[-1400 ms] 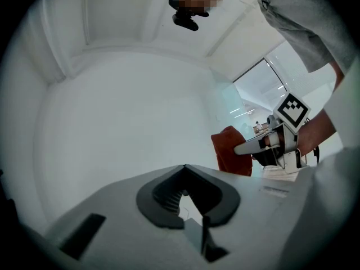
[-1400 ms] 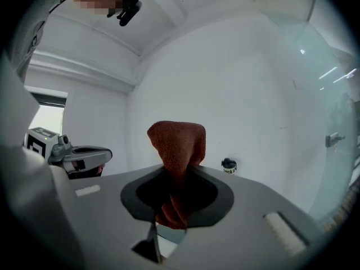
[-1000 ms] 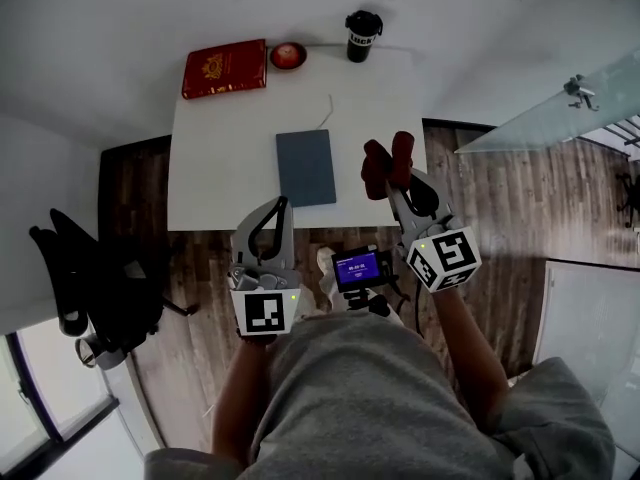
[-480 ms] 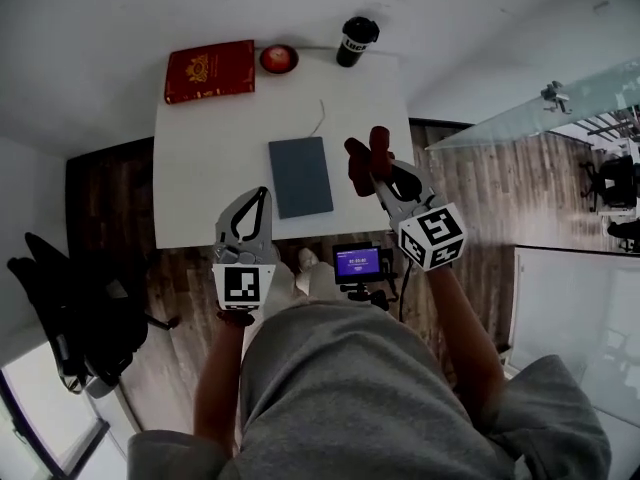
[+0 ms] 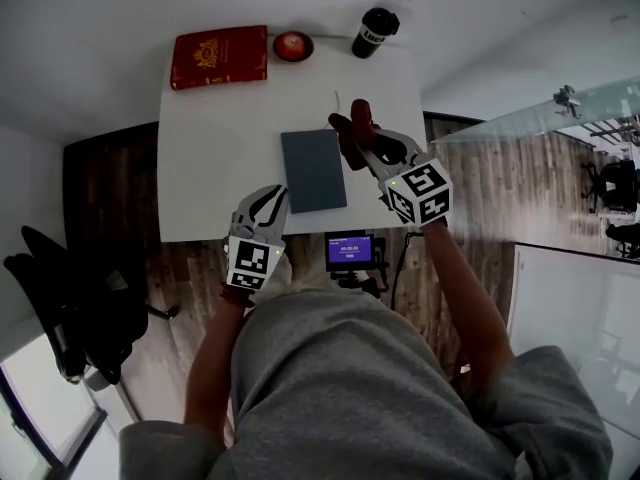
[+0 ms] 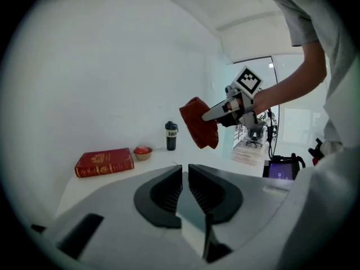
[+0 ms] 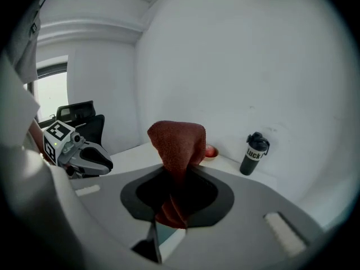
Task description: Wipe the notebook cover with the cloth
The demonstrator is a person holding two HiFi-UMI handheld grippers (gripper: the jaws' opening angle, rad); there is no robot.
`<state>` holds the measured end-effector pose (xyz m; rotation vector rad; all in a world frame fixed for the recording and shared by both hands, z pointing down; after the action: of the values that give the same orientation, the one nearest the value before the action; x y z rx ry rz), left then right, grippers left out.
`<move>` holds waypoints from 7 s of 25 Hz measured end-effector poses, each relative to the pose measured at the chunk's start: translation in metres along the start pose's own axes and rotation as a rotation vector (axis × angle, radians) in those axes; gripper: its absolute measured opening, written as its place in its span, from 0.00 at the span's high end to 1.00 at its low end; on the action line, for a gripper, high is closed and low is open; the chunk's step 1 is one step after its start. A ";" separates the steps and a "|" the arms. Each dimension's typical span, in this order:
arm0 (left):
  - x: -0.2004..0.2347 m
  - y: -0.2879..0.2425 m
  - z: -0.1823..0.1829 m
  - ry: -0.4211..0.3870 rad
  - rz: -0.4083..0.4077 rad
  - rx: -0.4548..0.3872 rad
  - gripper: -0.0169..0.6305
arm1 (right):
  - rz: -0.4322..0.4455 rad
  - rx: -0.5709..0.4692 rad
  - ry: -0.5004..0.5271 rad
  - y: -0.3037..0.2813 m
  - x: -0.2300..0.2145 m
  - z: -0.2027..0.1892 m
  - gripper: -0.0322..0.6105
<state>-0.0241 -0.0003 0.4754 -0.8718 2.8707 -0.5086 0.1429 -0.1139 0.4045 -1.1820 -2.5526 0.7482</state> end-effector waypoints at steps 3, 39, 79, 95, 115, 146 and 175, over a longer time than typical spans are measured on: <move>0.003 -0.013 -0.027 0.000 -0.027 0.058 0.90 | 0.069 0.058 0.036 -0.042 -0.010 -0.010 0.82; -0.031 -0.056 -0.157 -0.010 -0.258 0.375 0.73 | 0.270 0.526 -0.193 -0.228 0.006 -0.113 0.82; -0.039 -0.057 -0.167 -0.119 -0.366 0.486 0.80 | 0.354 0.650 -0.102 -0.197 0.065 -0.135 0.83; -0.038 -0.058 -0.165 -0.096 -0.389 0.494 0.80 | 0.362 0.639 -0.061 -0.171 0.094 -0.150 0.83; -0.039 -0.057 -0.166 -0.101 -0.384 0.495 0.80 | 0.483 0.659 -0.005 -0.133 0.137 -0.180 0.83; -0.040 -0.058 -0.165 -0.091 -0.382 0.494 0.82 | 0.316 0.417 0.050 -0.198 -0.001 -0.098 0.83; -0.040 -0.058 -0.165 -0.100 -0.382 0.497 0.83 | 0.233 0.456 0.082 -0.218 -0.007 -0.123 0.83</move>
<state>0.0085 0.0240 0.6496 -1.2912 2.3169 -1.1141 0.0576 -0.1944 0.6253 -1.3207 -2.0408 1.2257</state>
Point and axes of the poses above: the fingertips, and each gripper's own axes: y backward along the fingers, x to its left, z out of its top, the point moved 4 cm from there along y, backward along the fingers, and after that the axes turned 2 degrees about -y, right-handed, at the moved point
